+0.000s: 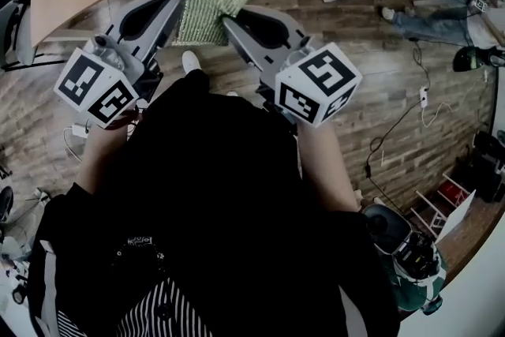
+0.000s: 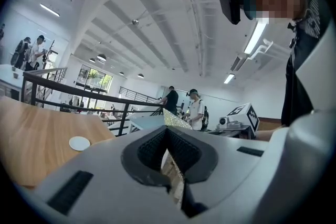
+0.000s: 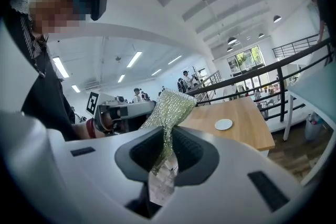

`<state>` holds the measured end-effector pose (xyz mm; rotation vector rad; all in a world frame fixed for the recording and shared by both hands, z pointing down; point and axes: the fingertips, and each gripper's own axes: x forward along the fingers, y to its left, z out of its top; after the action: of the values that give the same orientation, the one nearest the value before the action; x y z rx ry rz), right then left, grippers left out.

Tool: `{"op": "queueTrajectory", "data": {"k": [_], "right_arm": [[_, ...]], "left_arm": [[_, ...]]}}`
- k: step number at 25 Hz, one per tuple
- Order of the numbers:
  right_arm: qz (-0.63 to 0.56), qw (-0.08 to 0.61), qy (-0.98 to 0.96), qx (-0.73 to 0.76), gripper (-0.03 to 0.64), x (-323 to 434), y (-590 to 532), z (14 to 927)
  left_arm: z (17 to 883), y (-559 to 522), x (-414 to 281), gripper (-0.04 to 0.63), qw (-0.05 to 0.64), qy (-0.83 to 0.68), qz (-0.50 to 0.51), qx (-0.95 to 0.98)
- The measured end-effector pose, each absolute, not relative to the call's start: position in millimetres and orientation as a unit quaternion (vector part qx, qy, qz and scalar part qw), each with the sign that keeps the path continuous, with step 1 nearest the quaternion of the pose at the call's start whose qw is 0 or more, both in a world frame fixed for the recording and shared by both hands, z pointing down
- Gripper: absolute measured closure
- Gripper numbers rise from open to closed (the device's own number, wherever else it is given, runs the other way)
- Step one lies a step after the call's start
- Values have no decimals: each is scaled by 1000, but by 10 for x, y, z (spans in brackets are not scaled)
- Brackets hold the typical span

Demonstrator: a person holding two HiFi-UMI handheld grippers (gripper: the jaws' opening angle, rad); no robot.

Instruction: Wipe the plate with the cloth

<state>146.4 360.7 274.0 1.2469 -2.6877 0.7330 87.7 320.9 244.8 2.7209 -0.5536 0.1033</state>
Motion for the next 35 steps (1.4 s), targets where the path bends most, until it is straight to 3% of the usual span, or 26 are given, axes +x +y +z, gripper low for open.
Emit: {"op": "queueTrajectory", "data": {"k": [13,22,35], "right_arm": [[241,80,-877,408,574,562,2574,2778],[227,101,-896,368,574,-818,2501,2351],[223,118,-921,298,574,-1117,1906,2652]], "left_arm": [[2532,2162,-2,601,171,-203,28,964],[2128,2158,-1424,601,162,-235,20,958],[2378,1691,-1761,601,163,-291,20,942]]}}
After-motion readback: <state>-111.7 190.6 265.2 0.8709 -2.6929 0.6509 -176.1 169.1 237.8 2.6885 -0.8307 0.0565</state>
